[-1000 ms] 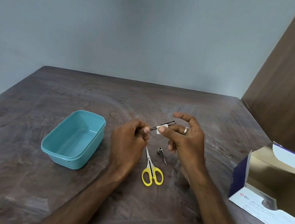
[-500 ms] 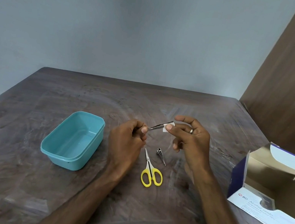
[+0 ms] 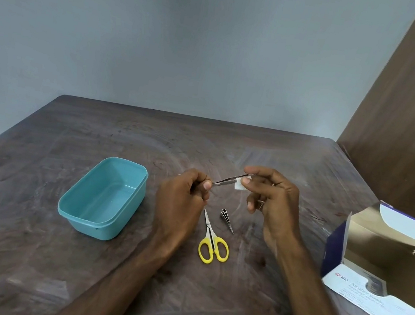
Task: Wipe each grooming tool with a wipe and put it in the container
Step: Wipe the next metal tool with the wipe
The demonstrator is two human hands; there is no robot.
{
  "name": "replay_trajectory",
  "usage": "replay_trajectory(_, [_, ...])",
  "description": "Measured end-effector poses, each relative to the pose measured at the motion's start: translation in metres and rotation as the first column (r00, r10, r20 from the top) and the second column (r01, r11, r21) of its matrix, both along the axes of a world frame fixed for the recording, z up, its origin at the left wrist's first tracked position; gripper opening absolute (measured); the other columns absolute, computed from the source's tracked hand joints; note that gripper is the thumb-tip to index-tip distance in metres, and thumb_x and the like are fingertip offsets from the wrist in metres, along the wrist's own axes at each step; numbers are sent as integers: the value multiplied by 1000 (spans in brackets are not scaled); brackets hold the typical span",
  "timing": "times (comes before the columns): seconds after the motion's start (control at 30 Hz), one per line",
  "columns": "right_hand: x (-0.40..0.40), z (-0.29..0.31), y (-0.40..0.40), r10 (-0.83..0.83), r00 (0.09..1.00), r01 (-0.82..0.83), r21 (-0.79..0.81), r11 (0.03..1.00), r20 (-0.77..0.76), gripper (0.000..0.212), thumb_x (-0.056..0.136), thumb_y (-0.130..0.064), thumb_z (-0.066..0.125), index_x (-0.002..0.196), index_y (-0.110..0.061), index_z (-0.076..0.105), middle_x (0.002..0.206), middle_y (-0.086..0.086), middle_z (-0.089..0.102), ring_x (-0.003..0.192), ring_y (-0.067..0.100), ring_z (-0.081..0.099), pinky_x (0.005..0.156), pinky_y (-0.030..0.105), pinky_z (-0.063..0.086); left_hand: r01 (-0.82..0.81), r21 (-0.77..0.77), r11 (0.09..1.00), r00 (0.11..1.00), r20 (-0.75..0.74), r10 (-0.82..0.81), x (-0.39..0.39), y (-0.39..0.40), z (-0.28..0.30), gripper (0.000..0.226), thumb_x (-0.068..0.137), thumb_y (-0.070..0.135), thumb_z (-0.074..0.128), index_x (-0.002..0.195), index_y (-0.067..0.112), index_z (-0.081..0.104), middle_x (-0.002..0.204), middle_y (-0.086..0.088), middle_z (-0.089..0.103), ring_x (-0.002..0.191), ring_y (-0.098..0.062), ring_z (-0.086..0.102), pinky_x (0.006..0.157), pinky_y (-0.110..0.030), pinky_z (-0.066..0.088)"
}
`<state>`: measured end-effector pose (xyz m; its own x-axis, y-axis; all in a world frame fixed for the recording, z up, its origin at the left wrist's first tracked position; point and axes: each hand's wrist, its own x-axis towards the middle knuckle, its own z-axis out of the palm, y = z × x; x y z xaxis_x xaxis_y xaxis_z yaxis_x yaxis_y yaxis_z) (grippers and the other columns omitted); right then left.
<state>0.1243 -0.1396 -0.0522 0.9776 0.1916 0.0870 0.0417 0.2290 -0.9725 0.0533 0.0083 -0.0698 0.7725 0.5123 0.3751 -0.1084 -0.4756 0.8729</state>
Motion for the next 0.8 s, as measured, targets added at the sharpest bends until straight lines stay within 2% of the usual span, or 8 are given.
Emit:
replay_trajectory(0.17, [1, 0, -3, -10, 999, 12, -32, 999, 41, 18, 75, 1, 77, 87, -12, 78, 73, 6, 73, 40, 18, 50, 45, 25, 39, -19, 48, 999, 1000, 19, 18, -2, -1, 2, 21, 91, 7, 61, 75, 20, 68, 57, 11, 62, 59, -13, 65, 60, -47, 57])
replay_trajectory(0.33, [0, 1, -2, 20, 1000, -21, -19, 1000, -6, 17, 80, -7, 78, 95, -14, 77, 87, 5, 79, 40, 18, 54, 48, 27, 39, -34, -4, 999, 999, 8, 34, -2, 0, 5, 25, 92, 9, 62, 74, 26, 67, 59, 8, 65, 60, -13, 67, 63, -48, 58])
replay_trajectory(0.5, [1, 0, -4, -5, 1000, 5, 2, 1000, -29, 19, 83, -8, 75, 101, -11, 76, 82, -1, 77, 44, 19, 54, 46, 26, 42, -34, -26, 999, 999, 0, 34, -4, 0, 7, 36, 93, 10, 62, 68, 36, 61, 59, 10, 65, 58, -9, 66, 62, -44, 59])
replay_trajectory(0.8, [1, -3, 1, 80, 993, -73, -79, 994, 91, 15, 79, -5, 79, 87, -18, 79, 79, 8, 76, 45, 20, 56, 45, 25, 40, -37, -51, 998, 999, -27, 36, -4, 1, 7, 30, 92, 14, 63, 70, 34, 64, 61, 7, 68, 60, -11, 67, 64, -47, 59])
